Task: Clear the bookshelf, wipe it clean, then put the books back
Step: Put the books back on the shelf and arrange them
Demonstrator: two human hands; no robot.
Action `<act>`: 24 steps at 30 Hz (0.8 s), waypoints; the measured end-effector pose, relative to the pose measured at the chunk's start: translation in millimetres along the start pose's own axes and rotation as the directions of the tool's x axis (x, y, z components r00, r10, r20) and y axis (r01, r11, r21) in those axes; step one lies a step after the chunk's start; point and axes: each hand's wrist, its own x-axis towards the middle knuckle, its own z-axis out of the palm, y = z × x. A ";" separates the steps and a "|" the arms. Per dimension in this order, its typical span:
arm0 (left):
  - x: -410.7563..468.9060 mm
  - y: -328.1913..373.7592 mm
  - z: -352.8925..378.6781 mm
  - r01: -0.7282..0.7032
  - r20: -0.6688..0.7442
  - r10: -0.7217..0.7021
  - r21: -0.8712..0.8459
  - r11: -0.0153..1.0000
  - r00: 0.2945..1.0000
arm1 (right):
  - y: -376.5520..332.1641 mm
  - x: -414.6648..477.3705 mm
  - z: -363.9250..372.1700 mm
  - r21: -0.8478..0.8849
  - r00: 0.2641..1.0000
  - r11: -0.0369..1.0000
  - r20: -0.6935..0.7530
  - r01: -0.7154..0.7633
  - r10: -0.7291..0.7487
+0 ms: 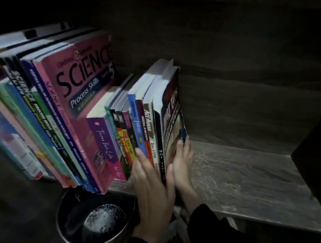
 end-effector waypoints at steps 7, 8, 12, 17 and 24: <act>3.6 -2.2 31.7 -0.068 -0.136 0.078 0.079 0.995 0.988 | 5.1 25.9 5.9 -0.007 0.992 0.992 0.026 0.125 -0.125; 3.6 -3.0 34.1 -0.072 -0.145 0.086 0.095 0.993 0.986 | 5.1 27.9 5.9 -0.028 0.989 0.989 0.038 0.144 -0.143; 4.5 -4.9 34.8 -0.067 -0.162 0.085 0.111 0.991 0.983 | 0.1 30.8 3.3 0.016 0.996 0.997 0.040 0.079 -0.079; 0.5 -6.0 23.9 -0.067 -0.076 0.075 0.100 0.993 0.994 | -2.5 31.9 -3.5 -0.051 0.999 0.998 -0.004 0.032 -0.033; -14.5 5.9 -9.6 -0.223 0.012 0.223 0.103 0.969 0.975 | 0.8 -10.4 -32.9 0.100 0.977 0.982 -0.158 0.158 -0.141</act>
